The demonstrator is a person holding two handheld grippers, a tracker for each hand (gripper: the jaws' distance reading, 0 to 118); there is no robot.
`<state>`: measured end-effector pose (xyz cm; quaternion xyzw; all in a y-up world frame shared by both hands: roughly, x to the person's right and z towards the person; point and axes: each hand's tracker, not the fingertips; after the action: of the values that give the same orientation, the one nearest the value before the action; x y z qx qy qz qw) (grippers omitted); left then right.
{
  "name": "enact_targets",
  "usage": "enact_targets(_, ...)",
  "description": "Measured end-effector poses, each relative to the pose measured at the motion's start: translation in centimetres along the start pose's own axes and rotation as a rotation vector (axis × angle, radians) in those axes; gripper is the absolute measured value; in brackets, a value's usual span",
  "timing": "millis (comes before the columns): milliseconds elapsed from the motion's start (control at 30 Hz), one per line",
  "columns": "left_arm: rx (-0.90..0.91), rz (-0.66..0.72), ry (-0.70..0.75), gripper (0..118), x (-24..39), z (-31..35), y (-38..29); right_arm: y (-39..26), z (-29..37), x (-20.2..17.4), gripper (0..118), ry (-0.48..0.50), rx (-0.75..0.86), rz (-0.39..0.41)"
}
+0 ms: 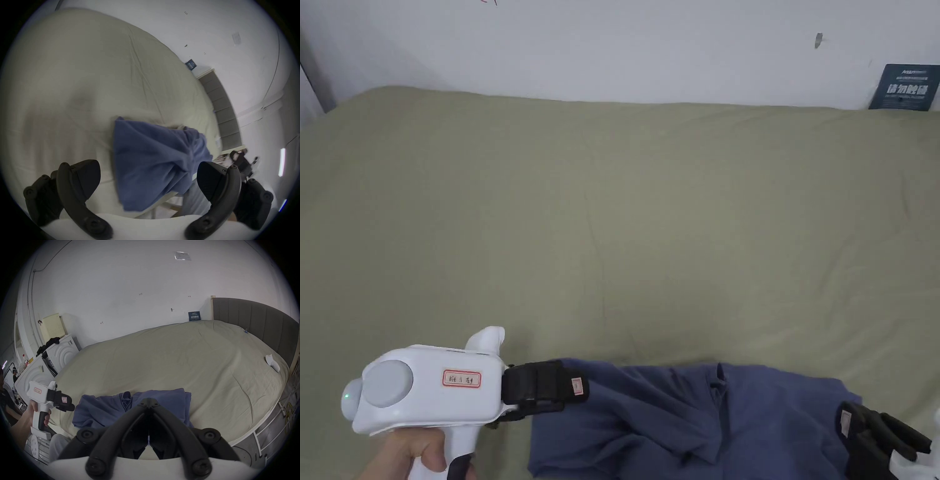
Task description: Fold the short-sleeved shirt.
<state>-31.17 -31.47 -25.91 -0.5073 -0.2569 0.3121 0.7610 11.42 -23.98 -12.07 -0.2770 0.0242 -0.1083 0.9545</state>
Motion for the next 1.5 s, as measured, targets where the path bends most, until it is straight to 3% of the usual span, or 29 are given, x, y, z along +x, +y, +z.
enact_targets(67,-0.030,0.037,-0.094,101,-1.7,-1.5,0.4,0.0,-0.2,-0.1,2,-0.003,-0.007,0.006)
enact_targets(100,-0.042,0.072,-0.067,88,-2.6,-2.3,0.5,0.1,-0.2,-0.1,2,-0.004,-0.010,0.007)
enact_targets(200,0.010,0.189,-0.173,82,-4.6,-2.0,0.9,0.2,-0.2,-0.2,2,-0.009,-0.010,0.013)
enact_targets(233,0.010,0.223,-0.191,73,-4.9,-1.9,0.8,0.3,-0.3,-0.3,2,-0.011,-0.012,0.016)
enact_targets(267,-0.004,0.204,-0.139,54,-5.0,-2.2,0.6,0.4,-0.3,-0.3,2,-0.011,-0.015,0.018)
enact_targets(300,-0.007,0.157,-0.031,14,-4.9,-2.6,0.3,0.5,-0.3,-0.3,2,-0.012,-0.014,0.020)
enact_targets(333,-0.019,0.142,-0.037,9,-5.2,-2.5,0.1,0.5,-0.4,-0.3,2,-0.015,-0.014,0.024)
enact_targets(367,0.011,0.220,-0.145,9,-5.7,-1.9,0.1,0.6,-0.4,-0.3,2,-0.017,-0.015,0.026)
enact_targets(567,0.060,0.170,-0.044,8,-3.0,2.4,0.0,0.7,0.2,-0.3,2,-0.008,-0.001,0.033)
enact_targets(733,0.170,0.120,0.140,9,-1.4,9.7,0.3,0.6,0.3,-0.4,2,0.019,0.005,0.023)
enact_targets(800,0.190,0.172,0.208,8,-0.4,12.6,0.6,0.4,0.3,-0.5,2,0.033,0.007,0.021)
enact_targets(933,0.180,0.047,0.314,8,4.3,13.7,1.0,0.1,0.0,-0.7,2,0.054,0.000,0.032)
enact_targets(1267,0.012,-0.224,0.470,9,17.6,3.4,1.0,-0.1,2.0,1.4,2,0.032,0.041,0.007)
enact_targets(1500,-0.068,-0.282,0.577,10,20.2,-8.7,-0.4,-0.3,2.7,3.9,2,-0.002,0.047,-0.063)
